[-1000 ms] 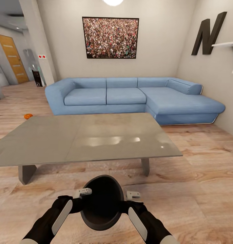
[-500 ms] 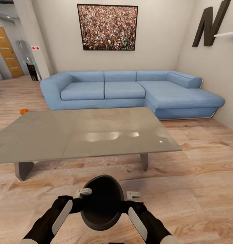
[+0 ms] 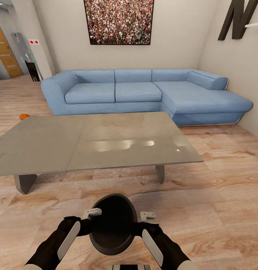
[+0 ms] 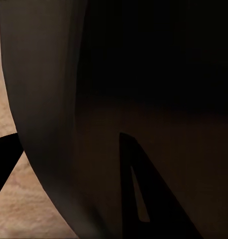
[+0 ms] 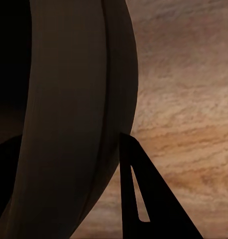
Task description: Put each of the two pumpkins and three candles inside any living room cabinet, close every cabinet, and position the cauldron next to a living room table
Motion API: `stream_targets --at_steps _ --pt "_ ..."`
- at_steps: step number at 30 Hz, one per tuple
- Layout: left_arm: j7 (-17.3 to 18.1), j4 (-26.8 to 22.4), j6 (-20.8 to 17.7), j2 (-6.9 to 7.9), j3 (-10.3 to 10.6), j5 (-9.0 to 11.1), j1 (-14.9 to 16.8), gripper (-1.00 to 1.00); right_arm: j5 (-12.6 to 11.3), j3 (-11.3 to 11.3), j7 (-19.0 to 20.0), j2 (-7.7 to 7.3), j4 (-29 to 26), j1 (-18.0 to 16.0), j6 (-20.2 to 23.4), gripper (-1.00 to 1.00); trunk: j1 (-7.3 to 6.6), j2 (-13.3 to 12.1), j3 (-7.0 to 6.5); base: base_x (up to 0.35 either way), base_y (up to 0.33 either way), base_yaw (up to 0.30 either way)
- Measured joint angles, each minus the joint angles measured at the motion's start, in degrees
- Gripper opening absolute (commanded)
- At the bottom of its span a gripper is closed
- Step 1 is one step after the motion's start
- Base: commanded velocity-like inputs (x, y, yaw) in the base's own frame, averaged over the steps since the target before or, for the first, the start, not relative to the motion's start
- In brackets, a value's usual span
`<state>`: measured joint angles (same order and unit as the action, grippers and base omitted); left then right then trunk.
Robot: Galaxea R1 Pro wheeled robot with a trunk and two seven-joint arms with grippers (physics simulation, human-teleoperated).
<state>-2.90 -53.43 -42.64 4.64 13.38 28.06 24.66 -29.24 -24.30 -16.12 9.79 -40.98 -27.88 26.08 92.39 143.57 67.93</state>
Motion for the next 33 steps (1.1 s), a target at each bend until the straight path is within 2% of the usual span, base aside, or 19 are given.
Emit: stream_targets --at_steps 11,33 --pt "0.0 -0.01 -0.11 0.0 -0.03 0.01 0.0 -1.0 0.09 0.05 0.01 0.0 -0.08 0.0 0.21 -1.0 -0.01 0.0 0.0 0.022 0.0 0.0" --pt "0.02 0.0 0.05 -0.01 -0.05 0.02 0.0 -1.0 0.06 0.02 0.01 0.0 -0.06 0.0 0.03 -1.0 -0.02 0.0 0.0 0.208 0.0 0.0"
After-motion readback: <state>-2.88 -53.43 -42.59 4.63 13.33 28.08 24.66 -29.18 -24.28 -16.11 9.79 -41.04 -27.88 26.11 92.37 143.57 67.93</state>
